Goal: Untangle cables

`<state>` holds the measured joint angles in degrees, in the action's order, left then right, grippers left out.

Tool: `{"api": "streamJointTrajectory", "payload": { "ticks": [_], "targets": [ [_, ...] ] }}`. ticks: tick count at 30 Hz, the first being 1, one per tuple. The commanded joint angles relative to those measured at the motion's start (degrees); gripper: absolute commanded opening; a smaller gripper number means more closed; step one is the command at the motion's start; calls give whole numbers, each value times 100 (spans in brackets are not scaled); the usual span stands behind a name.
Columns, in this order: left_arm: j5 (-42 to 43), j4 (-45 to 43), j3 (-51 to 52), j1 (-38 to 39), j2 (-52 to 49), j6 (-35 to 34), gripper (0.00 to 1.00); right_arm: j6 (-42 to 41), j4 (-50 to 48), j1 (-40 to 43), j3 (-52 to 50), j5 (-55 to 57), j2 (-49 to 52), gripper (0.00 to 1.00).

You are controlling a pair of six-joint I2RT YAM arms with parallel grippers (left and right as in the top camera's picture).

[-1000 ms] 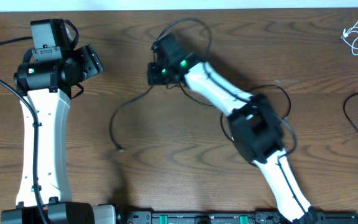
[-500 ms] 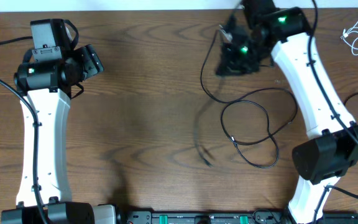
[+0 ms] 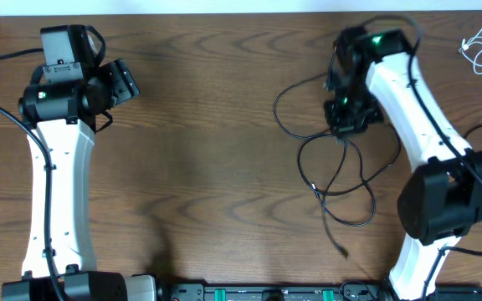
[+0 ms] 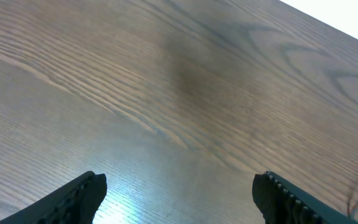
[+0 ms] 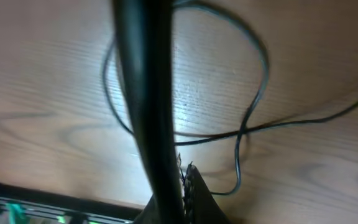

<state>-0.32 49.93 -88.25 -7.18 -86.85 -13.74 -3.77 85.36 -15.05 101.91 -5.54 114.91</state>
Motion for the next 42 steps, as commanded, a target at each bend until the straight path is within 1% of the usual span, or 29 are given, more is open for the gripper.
{"api": "streamJointTrajectory", "payload": {
  "ticks": [1, 3, 4, 5, 6, 7, 8, 10, 11, 12, 14, 16, 18, 20, 22, 24, 28, 29, 31, 35, 37, 39, 42],
  "targets": [
    [-17, -9, -87, -13, 0, -57, 80, 70, -549, -232, -686, -396, 61, 16],
    [-17, -26, -87, -15, 0, -55, 80, 116, -1099, -345, -1040, -883, 61, 22],
    [-17, -28, -87, -13, 0, -57, 80, 111, -1397, -400, -1209, -1102, 61, 28],
    [-17, -31, -87, -13, 0, -55, 80, 107, -1674, -466, -1364, -1266, 61, 32],
    [-17, -31, -87, -15, 0, -55, 80, 87, -1902, -529, -1493, -1366, 61, 34],
    [-17, -31, -87, -13, 0, -55, 80, 15, -2103, -586, -1613, -1423, 61, 37],
    [-17, -28, -87, -15, 0, -55, 80, -90, -2315, -656, -1744, -1414, 61, 43],
    [-17, -31, -87, -13, 0, -57, 80, -271, -2758, -831, -2028, -1412, 72, 49],
    [-17, -31, -87, -13, 0, -55, 80, -393, -2959, -909, -2179, -1388, 83, 50],
    [-17, -28, -87, -13, 0, -57, 80, -498, -2992, -949, -2232, -1261, 90, 51],
    [-17, -28, -87, -13, 0, -55, 80, -857, -2887, -1005, -2264, -765, 101, 57],
    [-17, -28, -87, -15, 0, -55, 80, -1043, -2837, -1014, -2262, -599, 101, 62],
    [-17, -35, -87, -13, -7, -55, 80, -1434, -2931, -1001, -2262, -533, 98, 69],
    [-17, -44, -85, -13, -28, -55, 80, -1727, -2949, -997, -2214, -531, 98, 71],
    [-17, -44, -85, -13, -50, -57, 80, -1805, -2999, -997, -2149, -535, 96, 71],
    [-15, -50, -85, -13, -105, -57, 80, -1812, -2977, -1005, -1840, -538, 87, 71],
    [-15, -22, -85, -13, -166, -55, 80, -2218, -2404, -1014, -1270, -149, 79, 70],
    [-15, -24, -85, -13, -166, -55, 80, -2424, -2229, -1014, -1228, 85, 79, 70],
    [-15, -28, -85, -13, -168, -55, 81, -2540, -2020, -1014, -1237, 245, 79, 70],
    [-15, -28, -85, -13, -190, -55, 80, -2485, -1668, -1067, -1388, 258, 81, 73],
    [-15, -28, -81, -13, -236, -55, 80, -2299, -1759, -1342, -1725, 234, 83, 75],
    [-15, -28, -81, -13, -280, -55, 80, -2057, -1849, -1547, -1919, 168, 83, 77],
    [-15, -28, -81, -13, -302, -55, 80, -1906, -1845, -1729, -2118, 76, 83, 80]
  ]
}}
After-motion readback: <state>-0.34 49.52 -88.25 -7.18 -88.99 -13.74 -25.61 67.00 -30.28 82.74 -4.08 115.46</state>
